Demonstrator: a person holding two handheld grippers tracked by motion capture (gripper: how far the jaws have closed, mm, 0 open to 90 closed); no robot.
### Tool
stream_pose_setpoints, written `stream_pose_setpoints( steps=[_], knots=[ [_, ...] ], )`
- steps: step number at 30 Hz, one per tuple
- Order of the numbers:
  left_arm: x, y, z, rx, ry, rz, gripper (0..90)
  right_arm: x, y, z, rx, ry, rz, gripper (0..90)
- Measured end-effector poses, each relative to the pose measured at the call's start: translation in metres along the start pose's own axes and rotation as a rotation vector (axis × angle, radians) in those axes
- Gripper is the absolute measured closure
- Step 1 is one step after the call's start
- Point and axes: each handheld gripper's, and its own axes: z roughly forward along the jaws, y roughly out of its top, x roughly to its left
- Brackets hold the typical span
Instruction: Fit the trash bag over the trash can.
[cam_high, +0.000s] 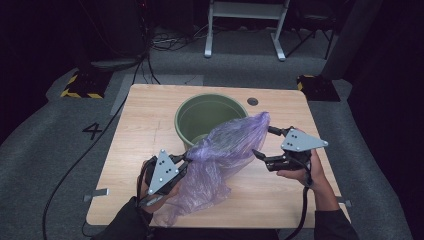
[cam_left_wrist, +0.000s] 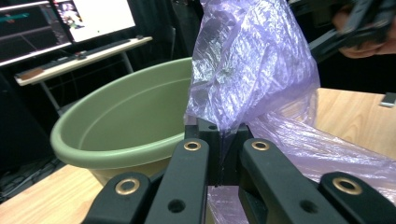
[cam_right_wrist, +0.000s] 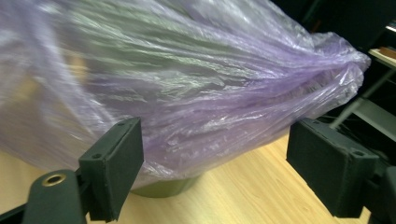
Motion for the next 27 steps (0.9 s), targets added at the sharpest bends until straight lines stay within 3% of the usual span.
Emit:
stream_pose_setpoints(
  steps=[3,5,8,9,10,11,12,14,22,27],
  knots=[
    [-0.001,-0.002,0.003,0.005,-0.022,-0.007,89.7,0.0,-0.001,0.01,0.006,-0.018,-0.02,23.3],
    [-0.002,-0.004,0.004,0.007,-0.031,-0.003,89.7,0.001,-0.001,0.017,0.007,-0.035,-0.043,34.0],
    [-0.005,-0.005,0.006,0.015,-0.057,0.006,89.7,0.003,-0.001,0.021,0.006,-0.036,-0.06,39.0],
    [-0.006,-0.006,0.006,0.018,-0.06,0.011,89.7,0.003,-0.002,0.023,0.002,-0.024,-0.055,53.7],
    [-0.007,-0.006,0.007,0.021,-0.065,0.013,89.7,0.003,-0.002,0.024,0.001,-0.018,-0.064,59.3],
    [-0.007,-0.006,0.007,0.018,-0.069,0.015,89.7,0.003,-0.002,0.024,0.001,-0.018,-0.064,59.3],
    [-0.008,-0.006,0.007,0.019,-0.073,0.016,89.7,0.005,-0.002,0.022,-0.022,-0.028,-0.081,73.1],
    [-0.008,-0.006,0.006,0.017,-0.079,0.016,89.7,0.005,0.0,0.019,-0.044,-0.044,-0.09,82.2],
    [-0.007,-0.003,0.0,-0.009,-0.097,0.029,89.7,0.006,0.018,0.003,-0.154,-0.06,-0.096,89.1],
    [-0.007,0.0,-0.007,-0.031,-0.103,0.044,89.7,0.006,0.047,0.006,-0.195,-0.025,-0.128,89.6]
  ],
)
